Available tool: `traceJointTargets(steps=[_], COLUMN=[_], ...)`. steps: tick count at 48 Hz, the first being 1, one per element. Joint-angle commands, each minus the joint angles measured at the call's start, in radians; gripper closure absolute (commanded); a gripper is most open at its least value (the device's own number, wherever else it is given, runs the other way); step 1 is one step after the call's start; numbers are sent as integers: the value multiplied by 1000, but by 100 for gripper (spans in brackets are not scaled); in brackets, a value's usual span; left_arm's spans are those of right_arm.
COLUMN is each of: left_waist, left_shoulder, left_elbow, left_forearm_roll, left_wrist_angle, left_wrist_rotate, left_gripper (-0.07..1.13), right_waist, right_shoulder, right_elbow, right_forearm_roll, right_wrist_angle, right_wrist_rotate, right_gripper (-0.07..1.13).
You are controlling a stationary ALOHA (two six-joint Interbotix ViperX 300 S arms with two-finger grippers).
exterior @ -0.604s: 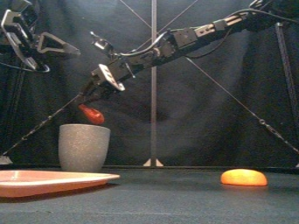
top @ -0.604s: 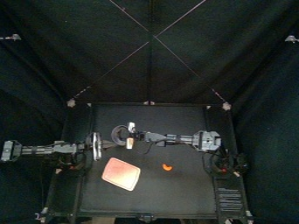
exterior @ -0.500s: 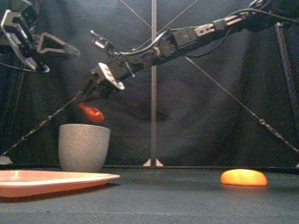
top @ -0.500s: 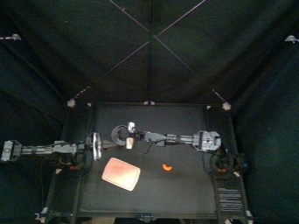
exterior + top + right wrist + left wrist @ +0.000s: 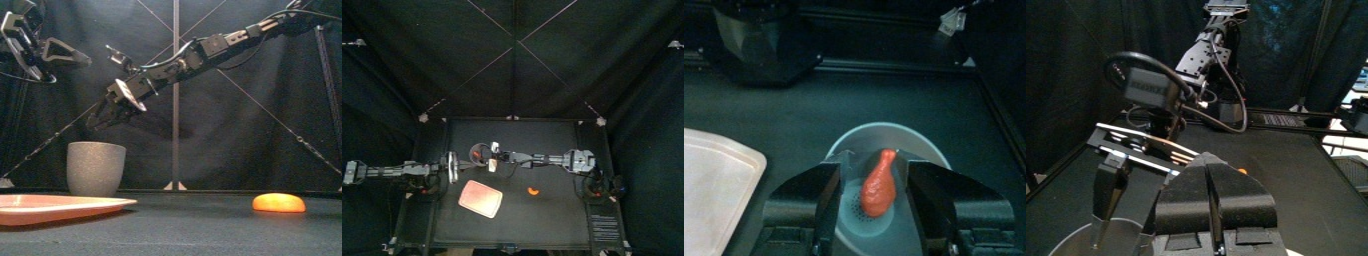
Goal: Pick the drumstick then place it in the grey bowl
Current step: Drop drumstick in the grey bowl and return to neutral
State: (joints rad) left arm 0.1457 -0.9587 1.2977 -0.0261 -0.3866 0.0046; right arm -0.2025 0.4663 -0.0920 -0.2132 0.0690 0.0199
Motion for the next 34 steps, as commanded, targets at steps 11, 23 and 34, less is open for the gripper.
traceJointTargets(steps=[11, 23, 34], left_waist=[3, 5, 9], left_shoulder=[5, 5, 5], left_elbow=[-8, -6, -6], left_forearm_roll=[-2, -2, 0], left_wrist_angle=[-9, -9, -8], left_wrist_rotate=[0, 0, 2], left_gripper=[107, 107, 107], right_waist=[-9, -12, -6], right_shoulder=[-287, -502, -673], right_elbow=[299, 620, 836], right_forearm_roll=[71, 135, 167], right_wrist_angle=[-181, -390, -525], right_wrist_rotate=[2, 2, 2], right_gripper=[25, 25, 25])
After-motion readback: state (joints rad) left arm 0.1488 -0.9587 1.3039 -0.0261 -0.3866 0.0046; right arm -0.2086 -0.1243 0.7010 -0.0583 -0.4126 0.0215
